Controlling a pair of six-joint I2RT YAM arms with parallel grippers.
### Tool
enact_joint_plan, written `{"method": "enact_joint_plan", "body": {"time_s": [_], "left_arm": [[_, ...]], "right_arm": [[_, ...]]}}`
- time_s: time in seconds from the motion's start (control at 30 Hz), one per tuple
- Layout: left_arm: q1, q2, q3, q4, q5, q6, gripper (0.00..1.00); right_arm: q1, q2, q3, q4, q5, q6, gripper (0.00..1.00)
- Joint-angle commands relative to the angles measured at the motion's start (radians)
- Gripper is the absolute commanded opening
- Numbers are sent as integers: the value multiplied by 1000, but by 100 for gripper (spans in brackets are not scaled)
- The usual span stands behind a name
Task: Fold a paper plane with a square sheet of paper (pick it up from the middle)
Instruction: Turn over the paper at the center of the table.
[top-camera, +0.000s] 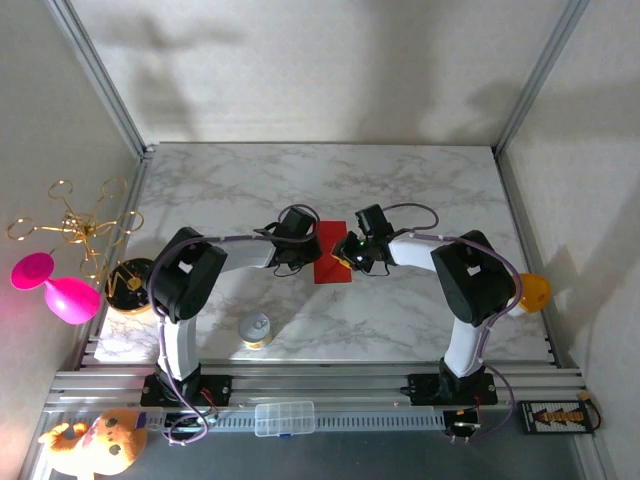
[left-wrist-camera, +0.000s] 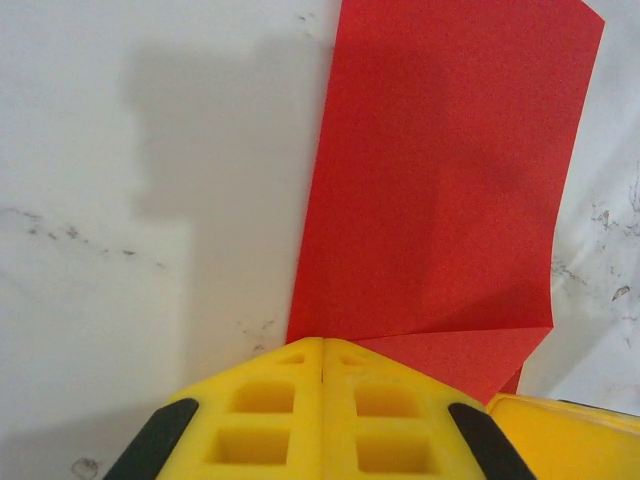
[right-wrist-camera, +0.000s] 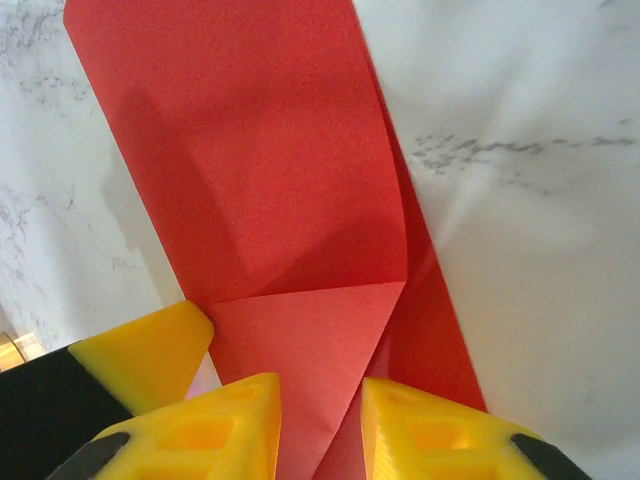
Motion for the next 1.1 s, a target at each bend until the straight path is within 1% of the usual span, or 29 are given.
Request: {"method": "enact_joint_plan", "body": {"time_s": [0.0, 0.27, 0.5, 0.63, 0.77, 0.83, 0.97, 1.0, 1.07], "left_arm": [[7, 39, -27, -52, -3, -7, 0], [7, 35, -30, -52, -3, -10, 0], [8, 32, -31, -49, -1, -13, 0], [10, 25, -31, -49, 3, -15, 0], [17, -8, -22, -45, 22, -18, 0], [20, -39, -1, -58, 22, -8, 3], [47, -130, 27, -83, 20, 19, 8], [58, -152, 22, -76, 30, 26, 9], [87, -217, -11, -32, 76, 37, 14]], "right_arm": [[10, 20, 14, 15, -29, -12, 28], [9, -3, -19, 77, -62, 12, 27], [11, 15, -44, 148, -117, 43, 23], [12, 22, -41, 133, -102, 34, 19], [13, 20, -36, 130, -83, 21, 11], [10, 13, -35, 131, -71, 5, 5], [-1, -34, -41, 150, -39, -42, 0], [-8, -49, -43, 160, -41, -54, 0], [-30, -83, -52, 201, -79, -87, 0]]}}
